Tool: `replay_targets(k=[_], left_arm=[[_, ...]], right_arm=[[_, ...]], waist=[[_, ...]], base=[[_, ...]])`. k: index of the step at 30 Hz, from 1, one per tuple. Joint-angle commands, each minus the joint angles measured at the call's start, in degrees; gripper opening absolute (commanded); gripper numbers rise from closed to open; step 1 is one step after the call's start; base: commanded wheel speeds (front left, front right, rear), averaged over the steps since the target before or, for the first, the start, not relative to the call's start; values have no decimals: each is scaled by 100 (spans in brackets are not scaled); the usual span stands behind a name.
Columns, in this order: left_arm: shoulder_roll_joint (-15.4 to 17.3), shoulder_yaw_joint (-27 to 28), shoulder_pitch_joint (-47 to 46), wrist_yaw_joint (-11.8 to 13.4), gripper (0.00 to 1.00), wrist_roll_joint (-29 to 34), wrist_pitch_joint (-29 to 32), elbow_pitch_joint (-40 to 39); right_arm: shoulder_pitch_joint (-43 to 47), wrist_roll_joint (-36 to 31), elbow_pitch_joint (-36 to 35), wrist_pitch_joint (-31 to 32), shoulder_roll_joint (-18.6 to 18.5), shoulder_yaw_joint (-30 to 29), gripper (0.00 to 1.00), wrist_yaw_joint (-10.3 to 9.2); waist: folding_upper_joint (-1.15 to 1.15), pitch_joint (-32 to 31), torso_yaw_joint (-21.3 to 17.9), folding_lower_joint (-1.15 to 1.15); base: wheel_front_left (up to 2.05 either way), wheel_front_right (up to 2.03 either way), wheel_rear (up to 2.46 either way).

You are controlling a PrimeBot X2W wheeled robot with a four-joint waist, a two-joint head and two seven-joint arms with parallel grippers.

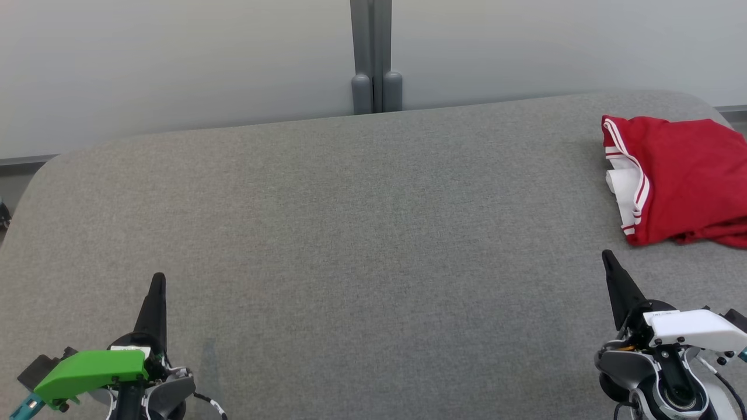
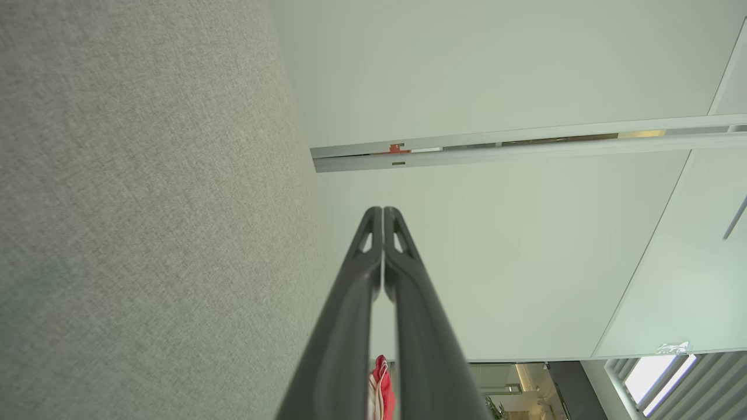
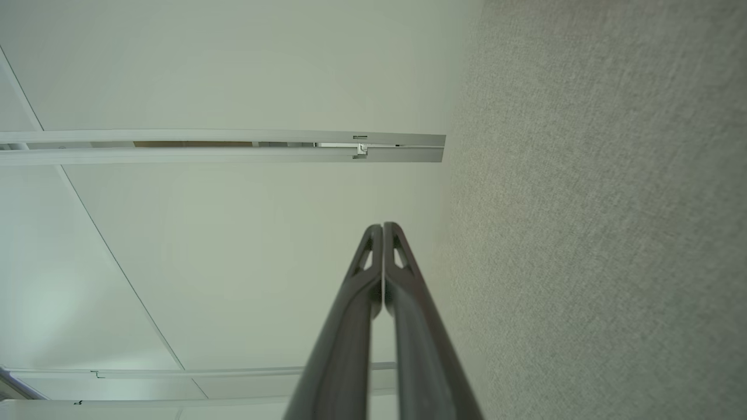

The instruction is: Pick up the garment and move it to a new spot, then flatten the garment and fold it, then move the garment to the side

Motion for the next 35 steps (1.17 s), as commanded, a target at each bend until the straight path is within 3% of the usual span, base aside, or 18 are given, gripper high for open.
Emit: replay_targets(k=[1,35], left_arm=[[37,39,-101,-43,0,-120,30,-23],[38,62,-136,-52,0,-322,93,-22]], right_arm=[[-90,138,11,32,-4,-12,0,2],[-106,372,24,100,-1,-14,0,2]], waist=[[0,1,-2,0],[0,7,-11,0]], base=[[0,0,0],[0,0,0]])
